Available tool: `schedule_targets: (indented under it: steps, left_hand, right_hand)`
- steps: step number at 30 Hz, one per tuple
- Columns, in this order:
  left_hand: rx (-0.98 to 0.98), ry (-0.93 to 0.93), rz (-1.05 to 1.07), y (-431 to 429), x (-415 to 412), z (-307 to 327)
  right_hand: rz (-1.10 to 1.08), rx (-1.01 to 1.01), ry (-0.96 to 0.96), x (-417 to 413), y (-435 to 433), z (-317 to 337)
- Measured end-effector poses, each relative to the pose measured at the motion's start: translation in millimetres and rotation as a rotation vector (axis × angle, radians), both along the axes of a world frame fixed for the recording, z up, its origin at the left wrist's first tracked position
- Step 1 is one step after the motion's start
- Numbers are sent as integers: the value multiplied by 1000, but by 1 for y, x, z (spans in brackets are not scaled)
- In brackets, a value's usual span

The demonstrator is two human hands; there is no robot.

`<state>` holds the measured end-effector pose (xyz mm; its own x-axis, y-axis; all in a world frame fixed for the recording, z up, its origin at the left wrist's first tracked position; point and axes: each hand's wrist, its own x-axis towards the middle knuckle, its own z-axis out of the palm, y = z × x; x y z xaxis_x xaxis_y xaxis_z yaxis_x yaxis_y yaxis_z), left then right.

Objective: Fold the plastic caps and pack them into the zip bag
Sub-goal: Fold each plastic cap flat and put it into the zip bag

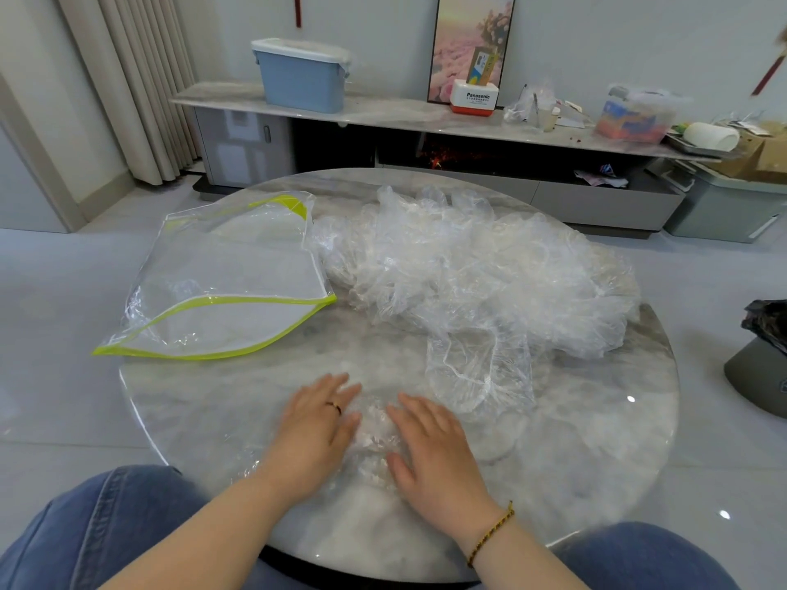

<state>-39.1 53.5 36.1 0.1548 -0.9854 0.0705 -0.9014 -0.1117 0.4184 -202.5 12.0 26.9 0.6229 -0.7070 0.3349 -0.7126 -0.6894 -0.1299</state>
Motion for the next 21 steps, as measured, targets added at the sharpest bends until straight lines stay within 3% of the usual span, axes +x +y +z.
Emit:
schedule_targets:
  steps: [2,6,10,16,21]
  left_hand:
    - [-95,95,137,-1,11,10]
    - [66,126,244,-1,28,10]
    - [205,38,176,1,25,13]
    - [228,-52,175,13,25,9]
    - [173,-101,178,29,20,21]
  right_hand:
    - [-27,-9,-91,-7,0,14]
    - [-98,-74,6,-18,9,27]
    - [-97,-18,139,-19,14,15]
    - [-79,72,126,-9,0,14]
    - [24,197,248,4,-30,25]
